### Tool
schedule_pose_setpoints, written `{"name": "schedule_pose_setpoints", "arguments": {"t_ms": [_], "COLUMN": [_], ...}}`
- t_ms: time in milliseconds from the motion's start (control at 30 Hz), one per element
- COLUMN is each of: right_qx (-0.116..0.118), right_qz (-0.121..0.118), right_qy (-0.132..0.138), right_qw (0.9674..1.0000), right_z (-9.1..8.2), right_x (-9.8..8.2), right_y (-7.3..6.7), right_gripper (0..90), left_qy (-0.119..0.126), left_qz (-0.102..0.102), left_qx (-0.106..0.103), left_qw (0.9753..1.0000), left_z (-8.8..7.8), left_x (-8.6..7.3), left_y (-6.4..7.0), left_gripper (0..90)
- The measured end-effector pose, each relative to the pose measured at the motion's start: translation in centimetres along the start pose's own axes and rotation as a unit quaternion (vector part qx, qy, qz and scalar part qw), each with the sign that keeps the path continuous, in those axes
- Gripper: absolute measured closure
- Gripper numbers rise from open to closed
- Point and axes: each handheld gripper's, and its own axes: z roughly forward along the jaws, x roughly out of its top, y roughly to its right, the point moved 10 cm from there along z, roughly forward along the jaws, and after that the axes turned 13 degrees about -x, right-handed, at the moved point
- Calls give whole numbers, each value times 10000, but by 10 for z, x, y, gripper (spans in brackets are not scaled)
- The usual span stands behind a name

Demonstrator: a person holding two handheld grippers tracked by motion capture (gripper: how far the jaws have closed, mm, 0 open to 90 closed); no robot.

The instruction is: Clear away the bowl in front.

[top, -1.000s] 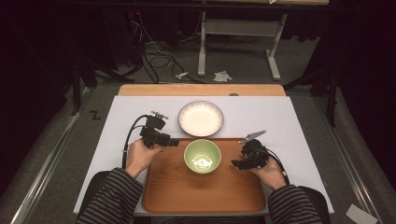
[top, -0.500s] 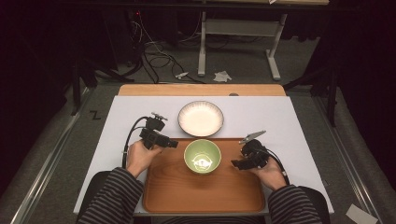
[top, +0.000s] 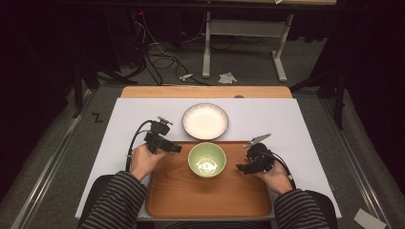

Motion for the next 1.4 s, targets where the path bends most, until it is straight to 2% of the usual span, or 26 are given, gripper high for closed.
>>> {"name": "schedule_pose_setpoints", "arguments": {"t_ms": [733, 967, 1400], "right_qx": [6, 12, -17], "right_qz": [-78, -69, -108], "right_qy": [-6, 4, -16], "right_qw": [10000, 10000, 9999], "right_z": [2, 2, 2], "right_x": [0, 0, 0], "right_y": [0, 0, 0], "right_gripper": [398, 398, 398], "left_qy": [-259, -394, -521], "left_qz": [56, 175, 276], "left_qx": [201, 343, 409], "left_qw": [9994, 9985, 9974], "left_z": [9, 13, 17], "left_x": [-12, -17, -23], "left_y": [-10, -15, -17], "left_gripper": [460, 454, 453]}}
